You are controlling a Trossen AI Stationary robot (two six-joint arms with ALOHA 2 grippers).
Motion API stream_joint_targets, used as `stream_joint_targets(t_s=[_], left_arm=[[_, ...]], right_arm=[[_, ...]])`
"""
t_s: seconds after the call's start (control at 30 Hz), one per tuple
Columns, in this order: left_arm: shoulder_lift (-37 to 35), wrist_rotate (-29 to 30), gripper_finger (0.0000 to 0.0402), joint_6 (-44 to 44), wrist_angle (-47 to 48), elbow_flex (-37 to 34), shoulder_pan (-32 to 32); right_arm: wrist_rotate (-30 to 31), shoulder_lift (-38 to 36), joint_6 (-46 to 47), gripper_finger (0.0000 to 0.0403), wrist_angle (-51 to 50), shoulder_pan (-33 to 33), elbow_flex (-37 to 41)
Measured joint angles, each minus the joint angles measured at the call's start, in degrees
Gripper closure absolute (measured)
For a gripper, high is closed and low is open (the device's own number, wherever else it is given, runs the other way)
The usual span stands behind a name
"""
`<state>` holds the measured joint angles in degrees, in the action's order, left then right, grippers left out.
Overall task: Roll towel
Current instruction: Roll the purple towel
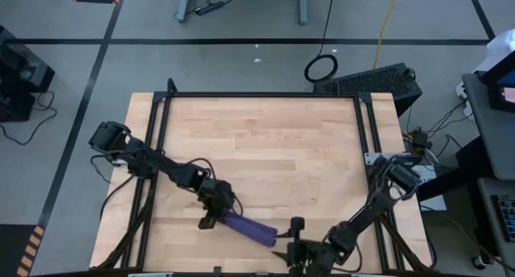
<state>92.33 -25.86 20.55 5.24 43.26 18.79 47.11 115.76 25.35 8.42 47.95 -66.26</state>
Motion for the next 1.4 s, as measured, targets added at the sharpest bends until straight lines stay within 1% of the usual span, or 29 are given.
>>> stream_joint_targets(t_s=[0.07, 0.13, 0.2, 0.27, 0.37, 0.47, 0.53, 0.63, 0.7, 0.8, 0.9, 1.0, 1.07, 1.1, 1.23, 1.3, 1.4], left_arm=[[0.55, -1.31, 0.0386, 2.22, 0.27, 0.0, -0.91], [0.92, -3.08, 0.0387, 4.48, 0.04, -0.08, -1.9], [1.53, -4.67, 0.0387, 5.94, -0.58, 0.06, -3.03], [1.99, -5.55, 0.0388, 7.36, -0.25, -0.06, -3.52], [3.2, -6.45, 0.0388, 7.63, -0.59, 0.0, -3.85], [4.53, -8.06, 0.0389, 7.66, -1.66, 0.0, -3.81], [4.92, -8.42, 0.0389, 7.68, -1.64, 0.0, -3.71], [5.36, -8.89, 0.0389, 7.66, -1.71, 0.0, -3.7], [5.36, -9.91, 0.0389, 7.64, -1.66, 0.0, -3.72], [5.34, -10.76, 0.0389, 7.45, -1.76, 0.0, -3.72], [5.34, -11.0, 0.0389, 7.2, -1.77, 0.0, -3.72], [5.34, -11.03, 0.0389, 6.83, -1.75, 0.0, -3.72], [5.34, -11.07, 0.0389, 5.89, -1.75, 0.0, -3.72], [5.34, -11.11, 0.0389, 5.83, -1.75, 0.0, -3.72], [5.34, -11.16, 0.0389, 5.72, -1.73, 0.0, -3.78], [5.34, -11.16, 0.0389, 5.71, -1.73, 0.0, -3.78], [5.34, -11.22, 0.0382, 5.68, -1.66, 0.0, -3.76]], right_arm=[[2.17, 2.6, -2.32, 0.0159, 5.18, 0.43, 0.0], [3.88, 4.92, -2.53, 0.0141, 8.44, 0.63, 0.04], [4.24, 6.78, -2.11, 0.0131, 10.02, 0.55, 0.02], [5.33, 8.27, 0.25, 0.0128, 11.11, 0.13, 0.04], [6.6, 9.42, 3.27, 0.0136, 10.93, -0.57, 0.02], [8.06, 9.79, 7.55, 0.0156, 10.03, -1.18, -0.02], [7.4, 9.8, 9.23, 0.0172, 9.25, -1.67, -0.07], [5.99, 9.8, 6.84, 0.0193, 8.97, -2.02, -0.07], [4.8, 9.78, 3.89, 0.0196, 9.12, -2.19, -0.07], [4.54, 9.77, -0.62, 0.018, 9.51, -2.19, -0.07], [7.19, 9.71, -3.99, 0.0149, 10.04, -1.98, -0.07], [7.82, 9.71, -7.48, 0.0121, 9.74, -1.75, -0.07], [7.65, 9.72, -7.12, 0.0113, 7.95, -1.81, -0.09], [6.62, 9.9, -6.45, 0.0112, 7.24, -2.07, -0.09], [3.35, 10.55, -1.21, 0.0126, 6.63, -3.65, -0.15], [3.72, 10.59, 0.86, 0.0143, 6.43, -4.16, -0.15], [4.24, 10.63, 2.31, 0.0182, 6.28, -4.63, -0.13]])
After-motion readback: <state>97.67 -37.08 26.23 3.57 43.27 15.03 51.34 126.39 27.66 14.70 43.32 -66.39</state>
